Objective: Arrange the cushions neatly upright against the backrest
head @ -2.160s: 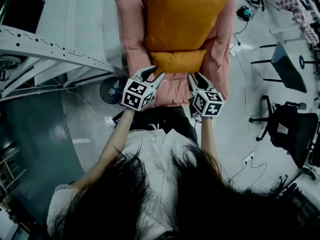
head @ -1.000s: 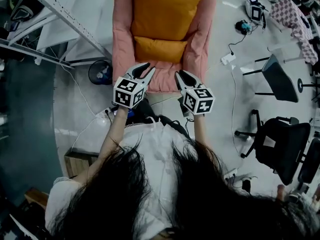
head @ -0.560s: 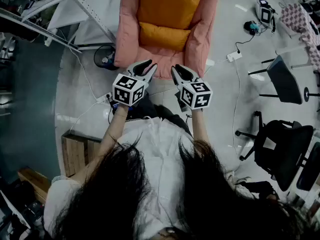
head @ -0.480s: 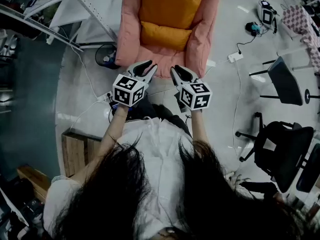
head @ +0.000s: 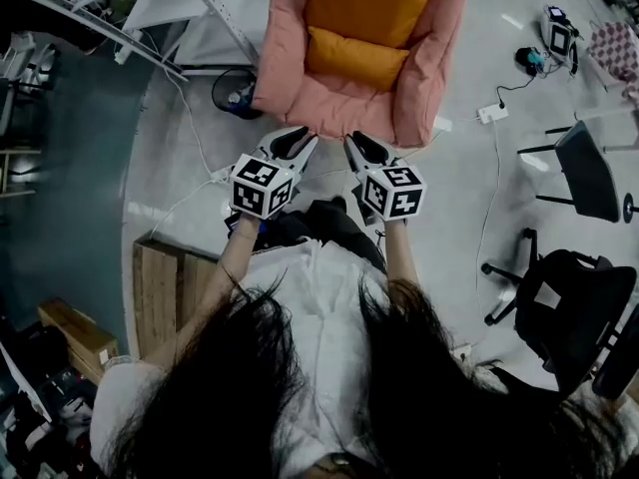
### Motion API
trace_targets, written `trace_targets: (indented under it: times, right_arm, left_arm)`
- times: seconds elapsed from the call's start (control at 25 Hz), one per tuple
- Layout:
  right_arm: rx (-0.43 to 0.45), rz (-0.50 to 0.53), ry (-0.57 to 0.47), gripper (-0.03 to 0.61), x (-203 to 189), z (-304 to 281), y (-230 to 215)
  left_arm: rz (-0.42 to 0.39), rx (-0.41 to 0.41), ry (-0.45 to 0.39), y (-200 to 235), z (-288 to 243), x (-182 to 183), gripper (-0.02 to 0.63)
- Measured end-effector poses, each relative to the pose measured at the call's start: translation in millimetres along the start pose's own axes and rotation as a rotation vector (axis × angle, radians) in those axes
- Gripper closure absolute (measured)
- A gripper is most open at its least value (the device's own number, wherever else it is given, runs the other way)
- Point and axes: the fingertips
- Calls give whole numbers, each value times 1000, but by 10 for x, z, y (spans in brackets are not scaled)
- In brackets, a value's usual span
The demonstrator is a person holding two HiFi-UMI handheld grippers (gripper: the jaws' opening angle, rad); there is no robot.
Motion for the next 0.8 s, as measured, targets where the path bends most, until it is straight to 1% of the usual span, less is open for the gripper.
trace_targets:
  times: [0.16, 0.4, 0.56, 0.8]
  right_arm:
    - [6, -4, 17, 500, -128, -38, 186]
    - [7, 16, 42, 500, -302, -60, 580]
    - [-7, 38, 32, 502, -363, -57, 911]
    - [-33, 36, 11, 506, -491, 9, 1384]
  left_arm:
    - [14, 17, 9, 70, 222, -165, 509]
    - [-1, 25, 23, 160, 609, -389, 509]
    - [-2, 9, 8, 212, 906, -488, 509]
    - [-9, -25, -3, 267, 1312, -656, 510]
Point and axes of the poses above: the fingertips, and each gripper's own axes: z backward along the fingers, y to its left, x out of its top, and after that the axes turned 5 degrees about z, right-handed
